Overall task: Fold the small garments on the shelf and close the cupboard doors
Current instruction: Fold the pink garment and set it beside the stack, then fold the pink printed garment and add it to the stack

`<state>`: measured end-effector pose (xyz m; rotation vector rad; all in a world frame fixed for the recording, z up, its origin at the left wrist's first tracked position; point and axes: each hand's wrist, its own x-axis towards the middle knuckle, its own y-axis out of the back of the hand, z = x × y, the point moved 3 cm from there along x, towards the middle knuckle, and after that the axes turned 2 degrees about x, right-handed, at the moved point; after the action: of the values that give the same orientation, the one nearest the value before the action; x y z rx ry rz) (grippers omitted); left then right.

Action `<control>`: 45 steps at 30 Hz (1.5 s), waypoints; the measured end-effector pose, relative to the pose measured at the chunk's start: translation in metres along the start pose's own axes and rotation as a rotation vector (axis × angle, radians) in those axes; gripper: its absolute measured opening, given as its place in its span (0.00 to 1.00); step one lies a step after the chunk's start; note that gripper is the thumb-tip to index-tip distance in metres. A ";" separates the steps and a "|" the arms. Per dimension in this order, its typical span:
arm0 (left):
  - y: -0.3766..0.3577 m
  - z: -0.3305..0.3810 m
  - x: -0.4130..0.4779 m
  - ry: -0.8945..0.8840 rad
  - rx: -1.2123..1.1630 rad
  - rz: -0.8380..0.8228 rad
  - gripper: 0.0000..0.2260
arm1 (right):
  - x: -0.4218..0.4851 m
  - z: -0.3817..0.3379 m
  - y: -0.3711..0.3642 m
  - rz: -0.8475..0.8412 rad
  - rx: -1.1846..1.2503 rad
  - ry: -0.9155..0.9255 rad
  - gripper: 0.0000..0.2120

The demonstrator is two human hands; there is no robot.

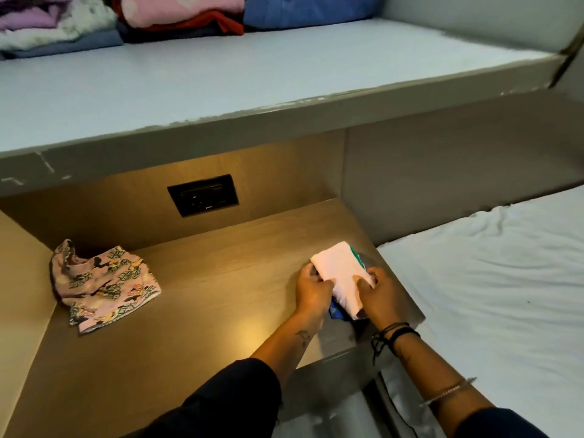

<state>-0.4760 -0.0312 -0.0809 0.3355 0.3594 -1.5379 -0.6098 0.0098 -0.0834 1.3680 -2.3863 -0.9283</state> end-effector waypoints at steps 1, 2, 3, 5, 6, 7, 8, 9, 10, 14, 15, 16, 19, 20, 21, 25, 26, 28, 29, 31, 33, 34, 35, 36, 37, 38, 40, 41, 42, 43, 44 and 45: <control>0.001 0.001 0.002 -0.053 0.009 0.006 0.21 | -0.002 -0.002 -0.001 0.031 -0.016 0.028 0.15; 0.000 0.004 0.004 -0.101 0.021 0.007 0.21 | -0.004 -0.004 0.000 0.059 -0.016 0.052 0.15; -0.001 0.008 0.004 -0.144 0.036 0.012 0.20 | -0.004 -0.005 0.000 0.084 -0.003 0.081 0.15; -0.005 0.012 0.007 -0.201 0.046 0.014 0.19 | -0.005 -0.004 0.001 0.125 0.022 0.132 0.15; -0.007 0.014 0.009 -0.214 0.044 0.004 0.19 | -0.006 -0.006 0.003 0.148 0.037 0.151 0.15; -0.010 0.015 0.012 -0.219 0.051 -0.007 0.19 | -0.005 -0.007 0.005 0.168 0.047 0.168 0.15; -0.013 0.015 0.017 -0.219 0.068 -0.014 0.19 | -0.003 -0.007 0.006 0.175 0.043 0.175 0.16; -0.015 0.016 0.019 -0.211 0.101 -0.015 0.19 | 0.000 -0.006 0.005 0.168 0.022 0.176 0.16; -0.017 0.016 0.020 -0.205 0.149 -0.014 0.20 | 0.003 -0.005 0.005 0.150 -0.012 0.172 0.16; -0.015 0.020 0.014 -0.318 0.577 0.145 0.27 | 0.005 -0.005 0.004 0.132 -0.287 0.229 0.19; -0.014 0.022 0.011 -0.401 0.729 0.203 0.30 | 0.004 -0.008 0.005 0.138 -0.407 0.291 0.23; -0.014 0.025 0.009 -0.511 0.854 0.216 0.31 | 0.004 -0.011 0.006 0.127 -0.512 0.356 0.30; -0.025 0.025 0.011 -0.806 1.201 -0.049 0.30 | 0.008 -0.013 0.005 -0.040 -0.684 0.506 0.45; -0.027 0.022 0.016 -0.835 1.299 -0.145 0.28 | 0.011 -0.008 0.002 -0.105 -0.733 0.536 0.43; -0.026 0.019 0.021 -0.819 1.359 -0.221 0.26 | 0.013 0.001 0.000 -0.163 -0.758 0.537 0.38; -0.019 0.011 0.037 -0.711 1.333 -0.365 0.23 | 0.021 0.026 -0.004 -0.222 -0.564 0.465 0.42; -0.018 0.009 0.038 -0.719 1.327 -0.371 0.23 | 0.023 0.028 -0.005 -0.230 -0.554 0.465 0.45; -0.016 0.004 0.041 -0.728 1.330 -0.373 0.23 | 0.023 0.027 -0.004 -0.244 -0.543 0.465 0.46; -0.016 0.002 0.042 -0.730 1.333 -0.370 0.23 | 0.022 0.025 -0.004 -0.243 -0.541 0.466 0.46; -0.015 0.000 0.043 -0.723 1.339 -0.367 0.24 | 0.021 0.024 -0.005 -0.236 -0.554 0.464 0.46; -0.016 0.003 0.040 -0.708 1.321 -0.378 0.24 | 0.021 0.025 -0.003 -0.236 -0.565 0.453 0.47; -0.014 0.004 0.037 -0.705 1.281 -0.371 0.24 | 0.023 0.026 -0.002 -0.239 -0.570 0.448 0.47; -0.011 0.006 0.035 -0.701 1.216 -0.349 0.25 | 0.024 0.025 -0.001 -0.238 -0.580 0.444 0.47; -0.005 0.009 0.033 -0.688 1.138 -0.317 0.25 | 0.025 0.024 0.002 -0.232 -0.581 0.433 0.47; -0.001 0.013 0.032 -0.680 1.062 -0.280 0.24 | 0.026 0.022 0.006 -0.224 -0.576 0.418 0.46; 0.003 0.016 0.031 -0.673 0.994 -0.244 0.24 | 0.027 0.020 0.013 -0.216 -0.583 0.411 0.44; 0.036 0.020 0.027 -0.644 0.879 -0.153 0.22 | 0.017 -0.002 0.009 -0.194 -0.633 0.465 0.39; 0.043 0.023 0.025 -0.643 0.861 -0.143 0.21 | 0.014 -0.008 0.015 -0.142 -0.624 0.471 0.37; 0.052 0.024 0.023 -0.637 0.859 -0.139 0.20 | 0.009 -0.017 0.020 -0.069 -0.603 0.488 0.34; 0.067 0.026 0.021 -0.627 0.858 -0.121 0.20 | 0.002 -0.030 0.020 0.005 -0.579 0.528 0.31; 0.090 0.027 0.020 -0.618 0.861 -0.091 0.20 | -0.009 -0.049 0.012 0.063 -0.543 0.590 0.28; 0.116 0.030 0.019 -0.617 0.881 -0.055 0.21 | -0.020 -0.067 0.001 0.102 -0.491 0.655 0.25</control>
<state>-0.3600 -0.0600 -0.0637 0.5015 -0.8248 -1.6981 -0.5665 -0.0006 -0.0292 1.1164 -1.5918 -0.8015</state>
